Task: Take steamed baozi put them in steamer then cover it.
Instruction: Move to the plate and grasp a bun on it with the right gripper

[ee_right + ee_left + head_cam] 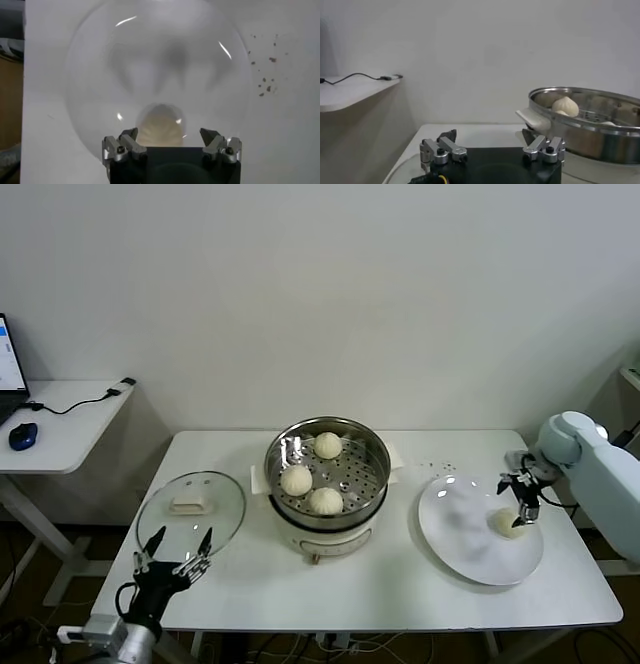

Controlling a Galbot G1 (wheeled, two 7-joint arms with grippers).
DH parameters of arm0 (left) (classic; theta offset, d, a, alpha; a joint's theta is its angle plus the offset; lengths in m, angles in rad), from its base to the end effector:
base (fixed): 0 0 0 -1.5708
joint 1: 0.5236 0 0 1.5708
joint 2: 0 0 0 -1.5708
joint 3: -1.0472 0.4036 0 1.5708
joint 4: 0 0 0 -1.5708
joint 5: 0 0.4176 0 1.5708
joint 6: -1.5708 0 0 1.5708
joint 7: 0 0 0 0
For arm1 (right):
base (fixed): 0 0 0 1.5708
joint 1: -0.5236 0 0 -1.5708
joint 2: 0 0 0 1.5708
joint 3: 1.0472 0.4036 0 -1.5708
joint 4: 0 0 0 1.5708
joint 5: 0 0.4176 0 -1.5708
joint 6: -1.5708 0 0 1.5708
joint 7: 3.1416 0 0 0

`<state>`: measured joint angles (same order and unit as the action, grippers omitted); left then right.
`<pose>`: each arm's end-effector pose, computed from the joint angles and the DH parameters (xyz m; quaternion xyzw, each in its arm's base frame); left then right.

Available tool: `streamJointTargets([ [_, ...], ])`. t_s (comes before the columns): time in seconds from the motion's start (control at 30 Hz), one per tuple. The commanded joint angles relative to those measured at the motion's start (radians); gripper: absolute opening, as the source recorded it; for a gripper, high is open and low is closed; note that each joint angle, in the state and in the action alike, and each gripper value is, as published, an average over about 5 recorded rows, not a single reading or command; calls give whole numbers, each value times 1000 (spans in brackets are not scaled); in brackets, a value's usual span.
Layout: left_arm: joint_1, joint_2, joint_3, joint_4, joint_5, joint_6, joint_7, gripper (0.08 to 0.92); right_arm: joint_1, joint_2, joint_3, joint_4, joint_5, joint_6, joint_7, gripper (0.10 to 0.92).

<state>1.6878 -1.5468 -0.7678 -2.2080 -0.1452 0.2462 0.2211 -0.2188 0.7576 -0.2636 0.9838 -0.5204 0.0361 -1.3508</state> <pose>0.1696 0.0848 -0.3175 -0.0187 -0.9931 0.0140 0.1151 0.6192 -0.2920 -0.2351 0.4812 -0.5135 0.5376 0.4644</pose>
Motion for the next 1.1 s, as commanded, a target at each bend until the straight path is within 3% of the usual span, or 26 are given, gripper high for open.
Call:
streamJointTargets([
  [0.03,-1,1,-1,5,3,-1,0,823,-47,31,45,-56,-66,42,45,823],
  [1.0,-4,2,0,18,-2,0,2,823,-74,51,80,-82,-130,42,38,822],
  [1.1,-5,2,0,17,-3,0,3,823,-75,52,84,-83,-128,42,44,784],
])
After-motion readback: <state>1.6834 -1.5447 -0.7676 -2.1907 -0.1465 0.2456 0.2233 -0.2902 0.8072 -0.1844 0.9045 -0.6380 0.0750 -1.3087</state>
